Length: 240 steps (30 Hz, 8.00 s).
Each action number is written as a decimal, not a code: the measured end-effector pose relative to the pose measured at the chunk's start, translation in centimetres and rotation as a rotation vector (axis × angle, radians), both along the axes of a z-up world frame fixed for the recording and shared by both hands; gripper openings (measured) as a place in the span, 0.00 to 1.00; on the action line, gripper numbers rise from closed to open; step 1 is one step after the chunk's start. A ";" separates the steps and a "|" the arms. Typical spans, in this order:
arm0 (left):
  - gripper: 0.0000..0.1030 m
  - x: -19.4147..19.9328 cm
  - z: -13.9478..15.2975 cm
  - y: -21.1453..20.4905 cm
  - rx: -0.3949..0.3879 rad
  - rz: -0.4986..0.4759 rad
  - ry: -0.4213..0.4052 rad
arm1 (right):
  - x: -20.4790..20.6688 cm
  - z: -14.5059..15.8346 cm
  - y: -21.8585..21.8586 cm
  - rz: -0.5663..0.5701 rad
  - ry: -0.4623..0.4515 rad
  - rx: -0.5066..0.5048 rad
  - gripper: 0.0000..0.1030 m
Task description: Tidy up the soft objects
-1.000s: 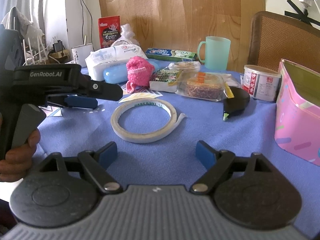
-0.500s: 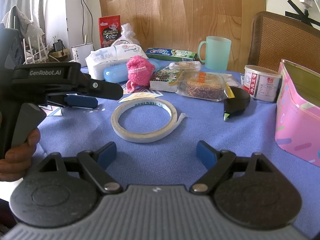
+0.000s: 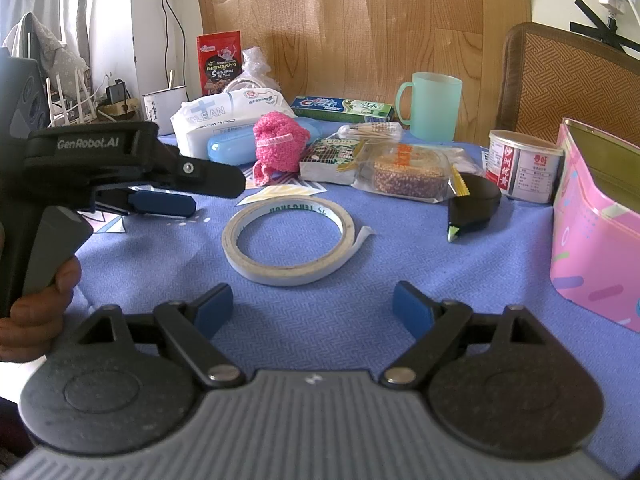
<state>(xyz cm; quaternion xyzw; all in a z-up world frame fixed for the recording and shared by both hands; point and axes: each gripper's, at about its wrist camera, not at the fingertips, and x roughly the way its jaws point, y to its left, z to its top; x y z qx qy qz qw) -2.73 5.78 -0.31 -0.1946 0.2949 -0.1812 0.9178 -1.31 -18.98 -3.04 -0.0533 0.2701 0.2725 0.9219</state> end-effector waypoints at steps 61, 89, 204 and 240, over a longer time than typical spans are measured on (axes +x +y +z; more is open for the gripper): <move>0.45 2.3 0.0 -2.8 -0.041 -0.163 0.057 | 2.5 0.3 0.9 0.030 -0.055 0.011 0.83; 0.48 7.5 7.7 -24.4 0.042 -0.381 -0.076 | 4.1 3.5 -17.3 -0.455 -0.302 0.022 0.85; 0.69 0.5 1.7 1.5 -0.119 0.038 -0.040 | 3.8 0.4 0.2 0.182 0.006 0.170 0.82; 0.50 4.7 9.2 -19.5 0.153 -0.206 -0.203 | 2.8 3.5 -20.8 -0.605 -0.295 0.210 0.51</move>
